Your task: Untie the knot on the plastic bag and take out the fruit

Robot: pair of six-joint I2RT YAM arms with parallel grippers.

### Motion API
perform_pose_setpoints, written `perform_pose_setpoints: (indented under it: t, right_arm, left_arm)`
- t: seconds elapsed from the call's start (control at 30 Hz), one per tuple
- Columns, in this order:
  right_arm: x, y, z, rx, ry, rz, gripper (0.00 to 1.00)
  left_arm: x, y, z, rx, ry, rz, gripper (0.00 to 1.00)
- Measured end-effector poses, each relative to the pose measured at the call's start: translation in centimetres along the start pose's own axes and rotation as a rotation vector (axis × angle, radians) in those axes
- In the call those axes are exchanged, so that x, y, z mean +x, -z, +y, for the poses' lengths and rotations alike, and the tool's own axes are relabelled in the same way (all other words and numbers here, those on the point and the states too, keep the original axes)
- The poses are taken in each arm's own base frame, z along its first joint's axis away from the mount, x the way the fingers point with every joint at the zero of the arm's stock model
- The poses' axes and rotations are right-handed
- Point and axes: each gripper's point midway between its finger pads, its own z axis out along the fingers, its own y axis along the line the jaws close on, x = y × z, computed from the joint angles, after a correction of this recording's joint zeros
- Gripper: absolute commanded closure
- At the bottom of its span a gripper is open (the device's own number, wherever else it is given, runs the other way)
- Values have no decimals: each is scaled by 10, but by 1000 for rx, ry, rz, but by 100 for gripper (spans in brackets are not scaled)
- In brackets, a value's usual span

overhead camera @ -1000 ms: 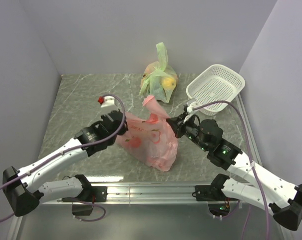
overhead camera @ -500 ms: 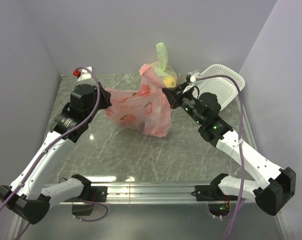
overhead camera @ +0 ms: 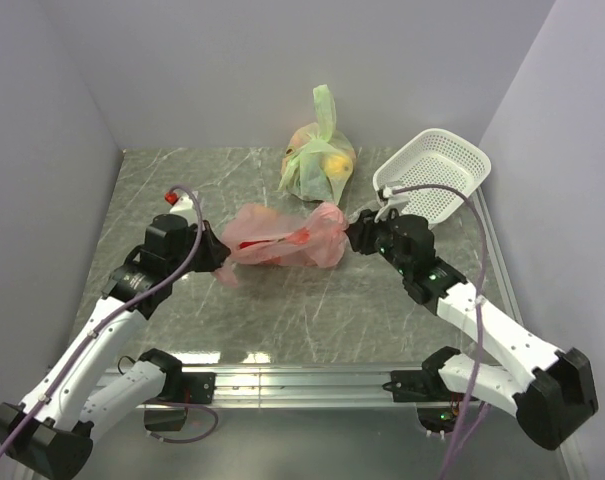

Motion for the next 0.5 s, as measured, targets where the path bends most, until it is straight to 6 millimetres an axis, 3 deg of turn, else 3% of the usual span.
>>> perform_pose_setpoints:
  t: [0.1, 0.33, 0.4, 0.5]
  right_arm:
    - [-11, 21, 16, -8, 44, -29, 44]
    - [-51, 69, 108, -151, 70, -93, 40]
    - [-60, 77, 125, -152, 34, -113, 34]
    - [-57, 80, 142, -130, -6, -118, 25]
  left_arm:
    - [-1, 6, -9, 46, 27, -4, 100]
    - [-3, 9, -23, 112, 67, 2, 99]
    - [-5, 10, -26, 122, 75, 0, 99]
    - [-5, 10, -29, 133, 90, 2, 99]
